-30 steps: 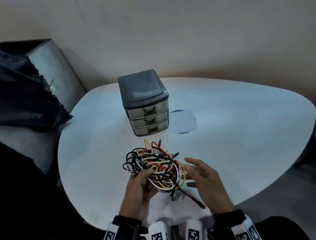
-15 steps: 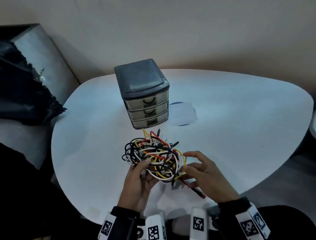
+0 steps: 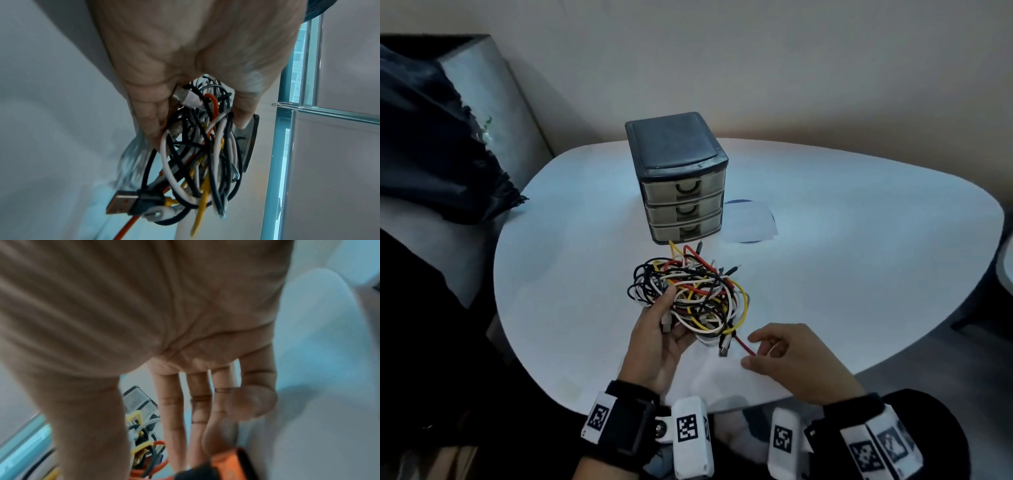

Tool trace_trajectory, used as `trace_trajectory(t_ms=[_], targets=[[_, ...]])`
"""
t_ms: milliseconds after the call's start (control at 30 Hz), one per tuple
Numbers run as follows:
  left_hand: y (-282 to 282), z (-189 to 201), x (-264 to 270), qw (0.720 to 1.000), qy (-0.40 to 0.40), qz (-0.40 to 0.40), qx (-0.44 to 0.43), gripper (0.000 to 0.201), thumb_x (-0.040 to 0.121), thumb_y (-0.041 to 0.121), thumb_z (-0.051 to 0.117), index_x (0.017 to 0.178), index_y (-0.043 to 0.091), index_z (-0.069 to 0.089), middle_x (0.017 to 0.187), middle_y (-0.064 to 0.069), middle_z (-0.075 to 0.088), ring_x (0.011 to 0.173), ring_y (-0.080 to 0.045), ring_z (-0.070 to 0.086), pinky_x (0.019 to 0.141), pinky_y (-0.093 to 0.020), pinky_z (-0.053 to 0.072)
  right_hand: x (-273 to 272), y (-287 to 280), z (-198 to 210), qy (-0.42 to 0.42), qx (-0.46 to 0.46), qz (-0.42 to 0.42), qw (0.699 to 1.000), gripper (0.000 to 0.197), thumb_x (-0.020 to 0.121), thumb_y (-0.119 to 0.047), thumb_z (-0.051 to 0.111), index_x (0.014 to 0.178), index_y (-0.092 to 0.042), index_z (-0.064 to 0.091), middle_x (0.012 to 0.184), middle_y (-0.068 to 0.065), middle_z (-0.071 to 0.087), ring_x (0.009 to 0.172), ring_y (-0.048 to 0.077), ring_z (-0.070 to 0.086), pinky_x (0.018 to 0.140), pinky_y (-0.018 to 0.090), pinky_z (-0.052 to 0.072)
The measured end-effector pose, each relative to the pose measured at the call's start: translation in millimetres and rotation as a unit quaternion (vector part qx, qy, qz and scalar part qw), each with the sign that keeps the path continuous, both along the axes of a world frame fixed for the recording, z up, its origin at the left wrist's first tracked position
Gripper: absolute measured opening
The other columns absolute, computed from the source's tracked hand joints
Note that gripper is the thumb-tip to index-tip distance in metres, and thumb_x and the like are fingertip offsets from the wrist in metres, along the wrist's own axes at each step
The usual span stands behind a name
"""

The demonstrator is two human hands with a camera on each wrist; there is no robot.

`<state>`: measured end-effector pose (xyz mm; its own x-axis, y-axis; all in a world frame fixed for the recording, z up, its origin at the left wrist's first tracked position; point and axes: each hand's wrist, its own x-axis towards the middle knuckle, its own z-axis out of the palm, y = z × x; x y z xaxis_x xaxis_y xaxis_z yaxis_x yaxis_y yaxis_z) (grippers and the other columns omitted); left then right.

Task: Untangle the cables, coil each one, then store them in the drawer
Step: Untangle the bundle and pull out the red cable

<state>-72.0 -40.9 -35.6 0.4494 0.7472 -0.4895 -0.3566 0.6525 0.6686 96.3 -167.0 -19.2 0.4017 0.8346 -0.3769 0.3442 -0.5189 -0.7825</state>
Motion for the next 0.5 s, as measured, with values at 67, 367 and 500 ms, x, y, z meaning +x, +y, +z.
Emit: trace_trajectory(t_ms=[67,367,500], targets=[[1,0,-1,1.000,-0.007,0.015,-0.011,0.038,0.089,0.034,0.062,0.116,0.009,0.072,0.119,-0.015,0.071,0.104,-0.033,0.067,0.090,-0.045,0.055,-1,1,-1,-0.057,-0.013,0.027,0.998,0.011,0.073,-0.033,0.082,0.075,-0.030,0.072,0.069,-0.008,0.068,0.060,0.004,0.059,0.064,0.027,0.051],[4,-6,-6,0.997,-0.068,0.035,-0.016,0.031,0.096,0.034,0.052,0.101,0.011,0.072,0.096,-0.009,0.075,0.076,-0.022,0.071,0.060,-0.030,0.059,-28,8,5,-0.090,0.176,-0.025,0.980,0.011,0.084,-0.019,0.071,0.075,-0.025,0.072,0.067,-0.017,0.068,0.070,0.000,0.062,0.063,0.010,0.044],[3,-6,-10,0.998,-0.059,0.026,-0.013,0.034,0.095,0.033,0.054,0.116,0.010,0.066,0.107,-0.013,0.072,0.085,-0.025,0.070,0.067,-0.033,0.057,-36,10,-1,-0.093,0.202,-0.012,0.975,0.008,0.087,-0.019,0.069,0.084,-0.023,0.076,0.076,-0.016,0.070,0.074,0.002,0.063,0.067,0.011,0.044]])
